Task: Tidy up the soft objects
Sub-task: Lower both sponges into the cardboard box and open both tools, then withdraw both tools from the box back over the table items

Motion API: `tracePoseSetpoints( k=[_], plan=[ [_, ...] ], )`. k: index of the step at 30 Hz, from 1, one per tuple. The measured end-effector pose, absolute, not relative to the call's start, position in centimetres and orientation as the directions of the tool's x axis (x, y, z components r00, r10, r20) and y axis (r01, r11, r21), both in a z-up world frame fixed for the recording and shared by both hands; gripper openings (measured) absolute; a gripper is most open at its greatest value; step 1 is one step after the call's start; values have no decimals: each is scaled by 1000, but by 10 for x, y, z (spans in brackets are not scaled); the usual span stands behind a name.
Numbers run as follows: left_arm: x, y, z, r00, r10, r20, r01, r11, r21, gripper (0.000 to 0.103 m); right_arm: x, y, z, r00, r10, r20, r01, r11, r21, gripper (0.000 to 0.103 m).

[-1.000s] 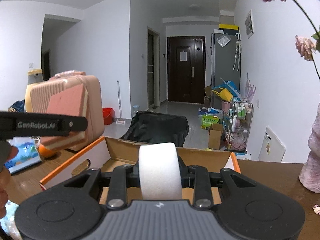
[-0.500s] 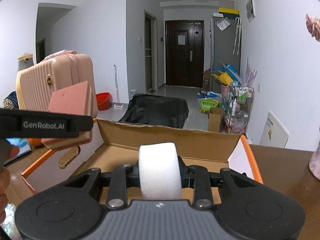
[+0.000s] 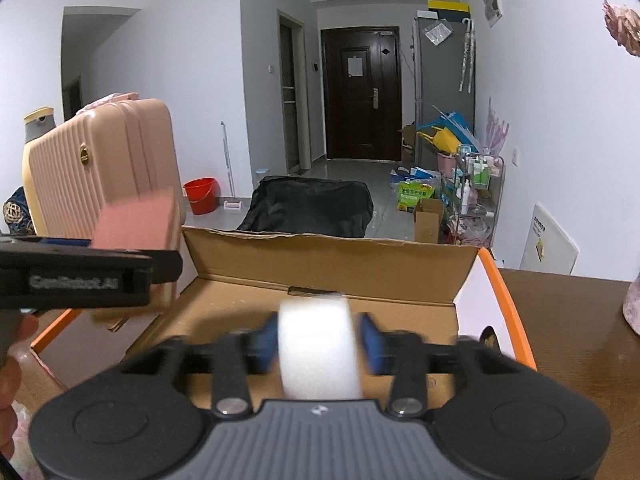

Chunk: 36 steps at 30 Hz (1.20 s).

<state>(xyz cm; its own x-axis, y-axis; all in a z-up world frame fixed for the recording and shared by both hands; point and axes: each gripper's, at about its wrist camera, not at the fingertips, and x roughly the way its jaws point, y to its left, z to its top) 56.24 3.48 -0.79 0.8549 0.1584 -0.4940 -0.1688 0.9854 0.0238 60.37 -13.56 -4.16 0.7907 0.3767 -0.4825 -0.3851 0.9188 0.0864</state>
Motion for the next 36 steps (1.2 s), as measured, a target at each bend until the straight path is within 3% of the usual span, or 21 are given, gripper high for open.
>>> tracePoseSetpoints(
  k=[1,3,7,23,36],
  plan=[
    [561,36,-7,860,159,-486,-172,985,18,103,603,-137,-40,796,375,-476,-382,920,85,78],
    [559,38,-5,863,164,-478,-181,983,10,103,601,-139,-37,806,369,-463,-377,923,80,92],
    [561,44,-5,853,163,-496,-196,980,-15,103,599,-143,-33,809,374,-453,-375,922,91,100],
    [513,36,25,899,150,-410,-171,985,-15,103,554,-175,-2,858,339,-386,-339,938,70,102],
    [451,21,31,909,123,-399,-134,991,1,103,484,-197,8,873,329,-360,-327,943,69,102]
  ],
)
